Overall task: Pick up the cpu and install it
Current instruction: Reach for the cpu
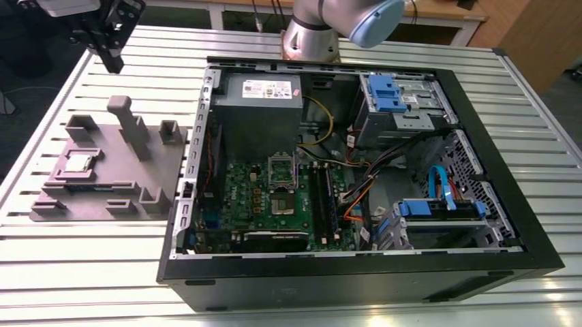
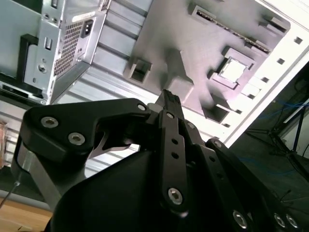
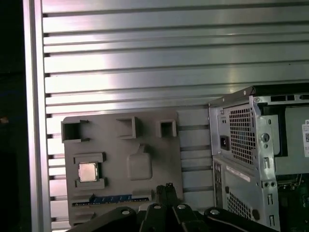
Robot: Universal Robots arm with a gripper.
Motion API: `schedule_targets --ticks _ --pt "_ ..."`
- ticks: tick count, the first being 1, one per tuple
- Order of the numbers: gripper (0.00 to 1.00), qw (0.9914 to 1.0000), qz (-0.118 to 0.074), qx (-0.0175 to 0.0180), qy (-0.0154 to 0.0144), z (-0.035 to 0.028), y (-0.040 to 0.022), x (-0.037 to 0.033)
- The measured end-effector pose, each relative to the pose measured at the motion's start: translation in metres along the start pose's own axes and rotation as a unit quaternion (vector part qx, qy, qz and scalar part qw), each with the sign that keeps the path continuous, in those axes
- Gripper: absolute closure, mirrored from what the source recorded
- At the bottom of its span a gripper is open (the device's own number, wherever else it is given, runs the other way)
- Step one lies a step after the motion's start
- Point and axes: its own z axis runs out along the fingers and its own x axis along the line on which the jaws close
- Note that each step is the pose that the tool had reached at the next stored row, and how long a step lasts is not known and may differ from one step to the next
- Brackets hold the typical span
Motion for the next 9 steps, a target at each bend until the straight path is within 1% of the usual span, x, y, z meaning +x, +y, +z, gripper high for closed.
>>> schedule_targets --ticks 2,5,6,8,9 --pt "0.9 1.0 -0.001 0.0 0.0002 0.0001 -0.0016 0.0019" --pt "0.9 1.0 -0.001 -0.0004 0.0004 0.0001 -0.0025 0.002" --pt "0.9 0.99999 -0.003 -0.0003 0.0015 0.0002 -0.0025 0.002" --pt "0.9 0.99994 -0.01 -0.0002 0.0049 0.0011 -0.0027 0.0023" --pt "0.9 0.99987 -0.015 -0.0003 0.0057 0.0024 -0.0028 0.0025"
